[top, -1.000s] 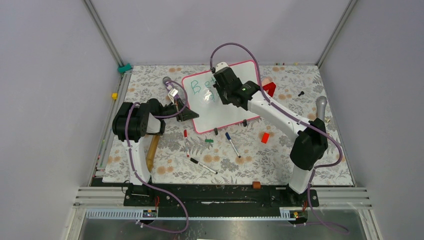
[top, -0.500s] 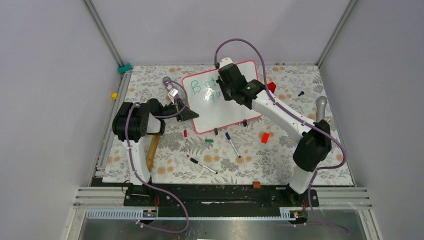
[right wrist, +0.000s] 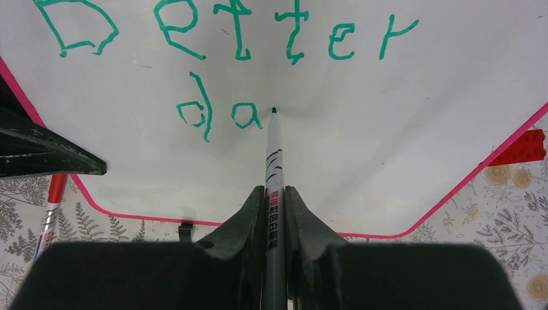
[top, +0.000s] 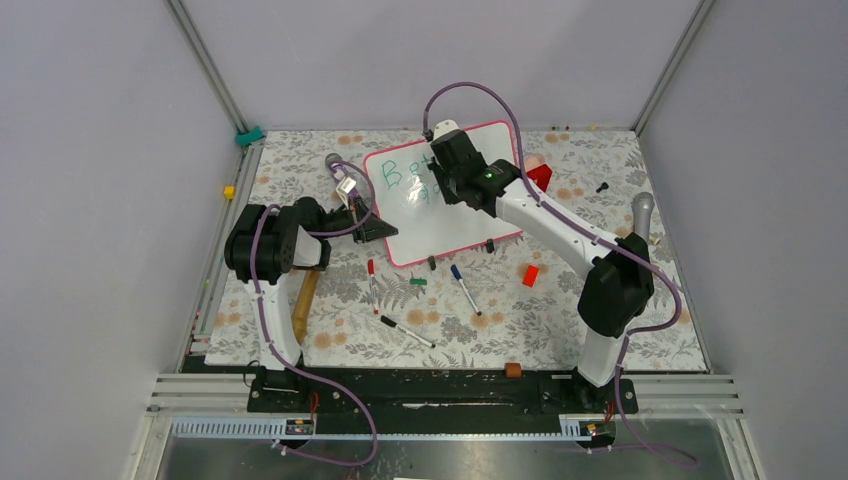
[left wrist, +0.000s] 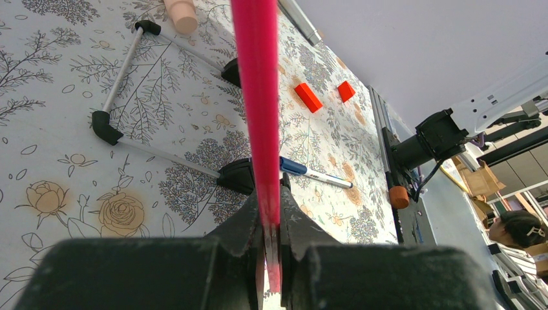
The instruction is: Write a sentence on the whiteboard
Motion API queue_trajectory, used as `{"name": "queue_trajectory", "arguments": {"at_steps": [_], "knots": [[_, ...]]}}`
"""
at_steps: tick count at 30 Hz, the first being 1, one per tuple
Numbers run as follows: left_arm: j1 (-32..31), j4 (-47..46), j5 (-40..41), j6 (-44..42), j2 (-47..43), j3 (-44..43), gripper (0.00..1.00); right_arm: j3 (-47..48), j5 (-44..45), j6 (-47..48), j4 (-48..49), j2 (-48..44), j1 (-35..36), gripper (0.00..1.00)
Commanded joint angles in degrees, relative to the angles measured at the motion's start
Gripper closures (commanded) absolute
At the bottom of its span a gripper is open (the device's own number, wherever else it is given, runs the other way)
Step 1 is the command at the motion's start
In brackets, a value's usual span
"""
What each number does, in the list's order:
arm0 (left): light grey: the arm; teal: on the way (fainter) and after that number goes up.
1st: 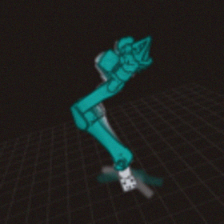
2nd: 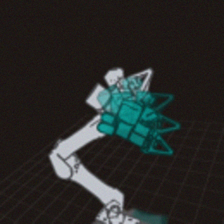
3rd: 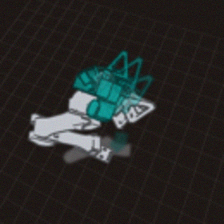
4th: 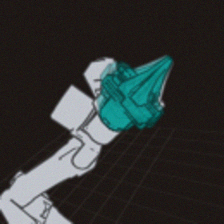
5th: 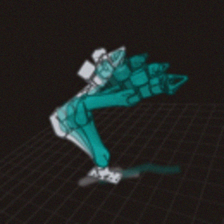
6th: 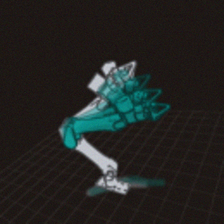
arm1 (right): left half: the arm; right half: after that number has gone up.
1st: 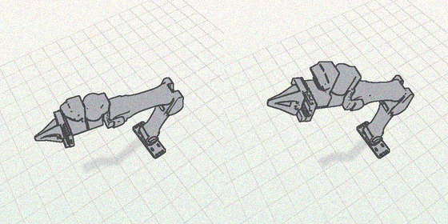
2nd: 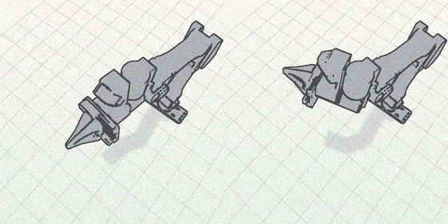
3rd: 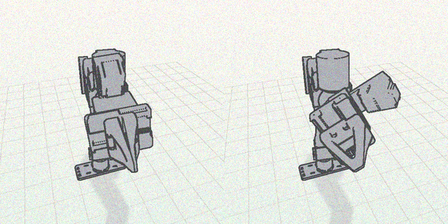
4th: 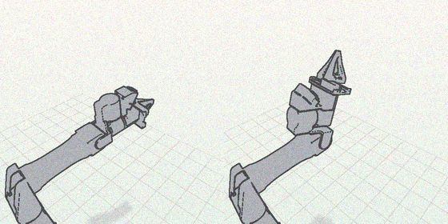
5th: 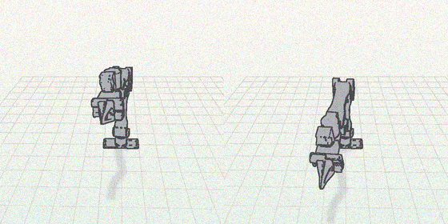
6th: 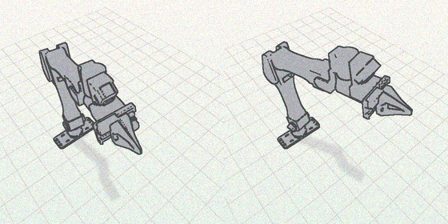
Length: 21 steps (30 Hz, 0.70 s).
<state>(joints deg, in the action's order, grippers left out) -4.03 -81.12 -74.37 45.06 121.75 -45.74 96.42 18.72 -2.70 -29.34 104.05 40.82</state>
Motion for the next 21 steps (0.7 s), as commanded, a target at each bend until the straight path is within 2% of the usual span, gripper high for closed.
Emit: {"name": "queue_trajectory", "arguments": {"at_steps": [1,21], "knots": [[-1.2,-2.6,-7.6,-5.0,1.5,0.4,1.00,3.1,-0.3,0.1,0.3,0.5,-0.3,1.00],[-1.2,-2.6,-7.6,-5.0,1.5,0.4,1.00,3.1,2.4,-0.3,-1.4,2.1,-0.2,1.00]]}}
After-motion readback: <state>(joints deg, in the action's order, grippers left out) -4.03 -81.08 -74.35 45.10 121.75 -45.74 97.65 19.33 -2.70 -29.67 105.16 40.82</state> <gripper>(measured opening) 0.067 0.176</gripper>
